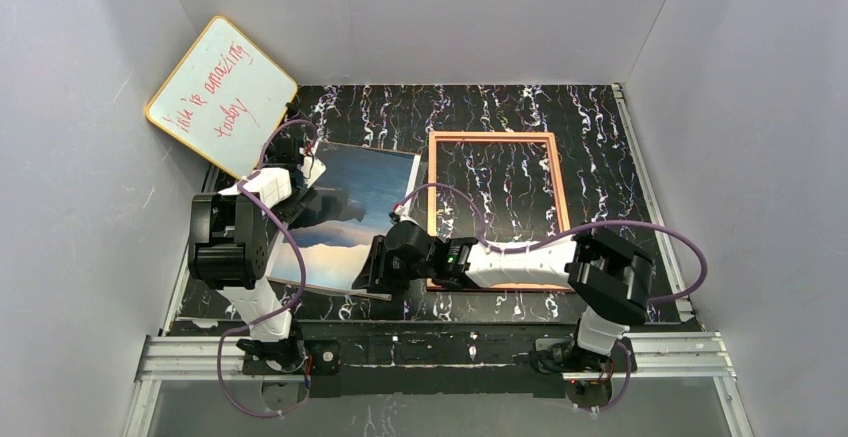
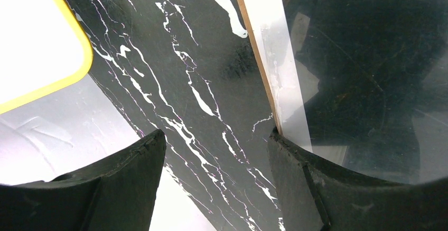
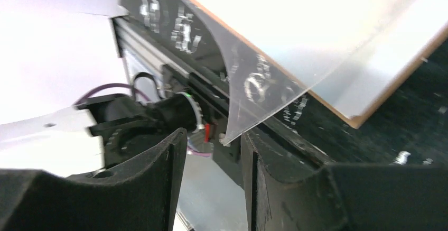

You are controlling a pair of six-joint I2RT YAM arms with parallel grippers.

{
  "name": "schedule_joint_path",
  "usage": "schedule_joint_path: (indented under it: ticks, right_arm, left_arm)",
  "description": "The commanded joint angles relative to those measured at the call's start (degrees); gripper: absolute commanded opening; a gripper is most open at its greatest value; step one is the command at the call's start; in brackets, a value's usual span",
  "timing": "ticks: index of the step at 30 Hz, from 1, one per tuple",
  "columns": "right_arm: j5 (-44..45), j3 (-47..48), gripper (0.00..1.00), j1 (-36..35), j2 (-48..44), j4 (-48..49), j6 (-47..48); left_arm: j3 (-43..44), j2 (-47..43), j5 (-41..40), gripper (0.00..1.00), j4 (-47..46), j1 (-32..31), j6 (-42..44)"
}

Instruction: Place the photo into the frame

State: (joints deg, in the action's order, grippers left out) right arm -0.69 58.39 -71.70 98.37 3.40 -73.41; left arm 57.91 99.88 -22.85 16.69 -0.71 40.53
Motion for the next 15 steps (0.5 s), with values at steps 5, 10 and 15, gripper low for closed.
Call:
schedule_joint_path:
  ticks: [5,10,15]
  right_arm:
    - [4.3,0.3,0.52,0.2,-1.1,8.8,1.8]
    - [8.8,0.3,0.53,0.2,-0.7,7.2,2.9]
    - [14.0,-0.5,0.53,0.5,-1.4,2.1,1.8]
  left_arm:
    - [-0.6,1.0,6.9,0.69,7.6,-1.0,-1.2]
    - [-0.7,1.0,7.4,0.69,7.9,-1.0,-1.2]
    - [-0.6,0.7,7.4,0.69,8.3,-1.0,-1.0]
